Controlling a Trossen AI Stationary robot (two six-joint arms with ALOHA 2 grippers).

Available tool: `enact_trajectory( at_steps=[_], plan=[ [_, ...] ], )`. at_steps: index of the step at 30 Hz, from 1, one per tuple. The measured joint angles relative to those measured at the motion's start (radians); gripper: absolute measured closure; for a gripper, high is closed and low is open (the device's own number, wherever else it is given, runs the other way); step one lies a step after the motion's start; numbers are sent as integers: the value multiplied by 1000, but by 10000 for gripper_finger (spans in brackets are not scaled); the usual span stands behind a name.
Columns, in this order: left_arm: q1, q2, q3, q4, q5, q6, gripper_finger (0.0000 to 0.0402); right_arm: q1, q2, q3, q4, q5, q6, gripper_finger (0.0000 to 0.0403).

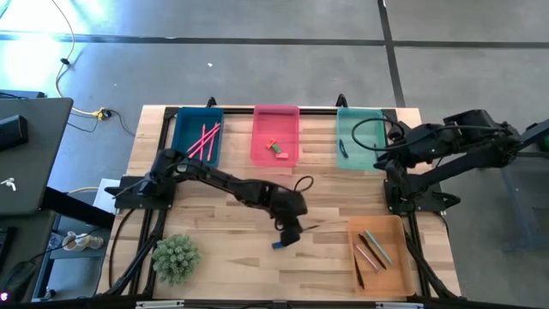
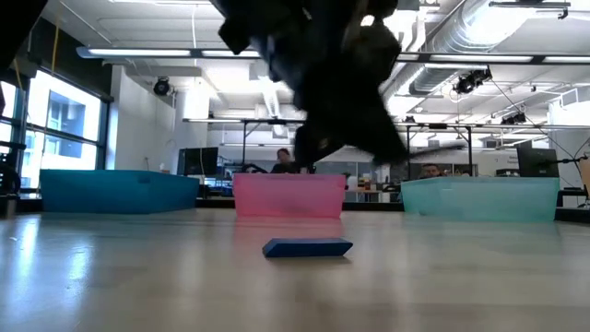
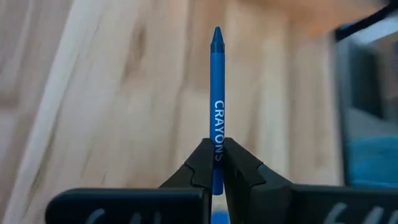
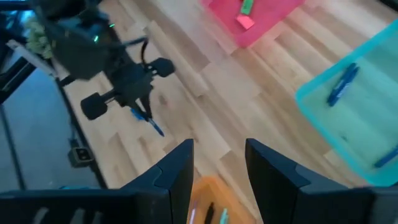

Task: Sort crayons/erasers/pens/pencils in bins
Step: Put the blue crayon into the green bin

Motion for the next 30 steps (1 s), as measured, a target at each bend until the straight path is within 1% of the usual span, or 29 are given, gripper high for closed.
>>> enact_trajectory(
  at_steps=[6,10,13,15,18,22,26,30],
  plan=[
    [32,-7,0,229,125,-1,398,0,0,0,44,-83,-48,265],
    [54,-7,1,433,240,-8,398,0,0,0,125,-142,-100,265],
    [66,-7,1,593,306,-11,398,0,0,0,200,-186,-143,265],
    [75,-8,1,704,343,-40,398,0,0,0,246,-216,-180,265],
    [91,-8,1,836,354,-92,398,0,0,0,302,-235,-228,265],
    [121,-8,2,986,354,-176,398,0,0,-2,378,-232,-284,265],
    [146,-8,2,1065,358,-232,398,0,7,-3,424,-232,-294,265],
    [163,-9,2,1108,369,-260,398,0,17,-4,425,-231,-296,264]
  ],
)
